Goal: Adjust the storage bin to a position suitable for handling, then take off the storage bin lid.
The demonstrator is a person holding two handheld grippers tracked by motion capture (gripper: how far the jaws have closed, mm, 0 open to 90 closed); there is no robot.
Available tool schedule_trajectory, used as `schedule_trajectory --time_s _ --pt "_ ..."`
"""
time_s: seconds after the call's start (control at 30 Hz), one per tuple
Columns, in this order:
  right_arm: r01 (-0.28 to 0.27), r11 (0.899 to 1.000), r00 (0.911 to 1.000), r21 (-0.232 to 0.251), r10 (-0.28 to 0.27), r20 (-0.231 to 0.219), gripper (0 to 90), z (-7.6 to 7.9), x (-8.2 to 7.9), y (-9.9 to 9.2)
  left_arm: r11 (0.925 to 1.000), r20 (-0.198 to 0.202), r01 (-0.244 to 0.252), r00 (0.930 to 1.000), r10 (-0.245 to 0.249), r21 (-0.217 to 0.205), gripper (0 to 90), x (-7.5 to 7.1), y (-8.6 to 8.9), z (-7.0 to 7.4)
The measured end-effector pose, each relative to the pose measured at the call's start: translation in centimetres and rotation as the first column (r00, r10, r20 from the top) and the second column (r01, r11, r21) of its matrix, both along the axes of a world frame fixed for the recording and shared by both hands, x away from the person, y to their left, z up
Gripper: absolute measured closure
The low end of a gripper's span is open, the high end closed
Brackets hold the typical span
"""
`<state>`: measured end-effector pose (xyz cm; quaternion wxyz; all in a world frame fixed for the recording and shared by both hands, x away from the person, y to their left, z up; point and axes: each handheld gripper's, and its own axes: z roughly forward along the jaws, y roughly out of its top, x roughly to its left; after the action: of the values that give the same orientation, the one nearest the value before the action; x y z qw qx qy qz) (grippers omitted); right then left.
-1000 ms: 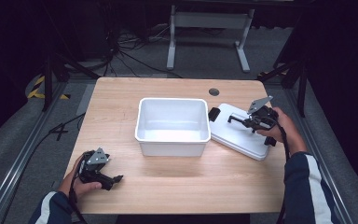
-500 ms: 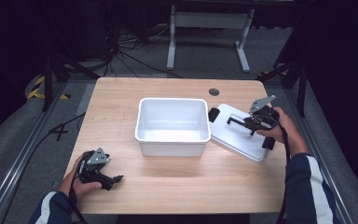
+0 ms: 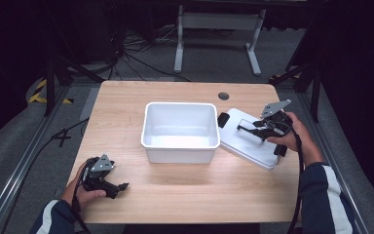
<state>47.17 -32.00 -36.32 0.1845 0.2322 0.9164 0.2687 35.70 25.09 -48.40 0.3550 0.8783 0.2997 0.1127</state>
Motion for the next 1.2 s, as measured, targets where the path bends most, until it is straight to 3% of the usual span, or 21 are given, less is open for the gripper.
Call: schedule_trajectory --time_s 0.37,0.73,1.2 --pt "0.027 0.999 0.9995 0.03 -0.027 0.019 57.1 0.6 -1.4 -0.4 1.0 0.001 0.006 1.0 -0.006 0.003 0.4 0.1 0.0 0.0" --pt "0.045 0.999 0.998 0.02 -0.046 0.043 52.8 1.3 -3.2 -0.6 0.9999 0.005 0.008 1.0 -0.008 0.006 0.4 0.1 0.0 0.0" --pt "0.066 0.997 0.9942 0.047 -0.07 0.082 44.2 1.7 -6.5 -1.1 1.0 0.006 0.005 1.0 -0.005 0.005 0.4 0.1 0.0 0.0"
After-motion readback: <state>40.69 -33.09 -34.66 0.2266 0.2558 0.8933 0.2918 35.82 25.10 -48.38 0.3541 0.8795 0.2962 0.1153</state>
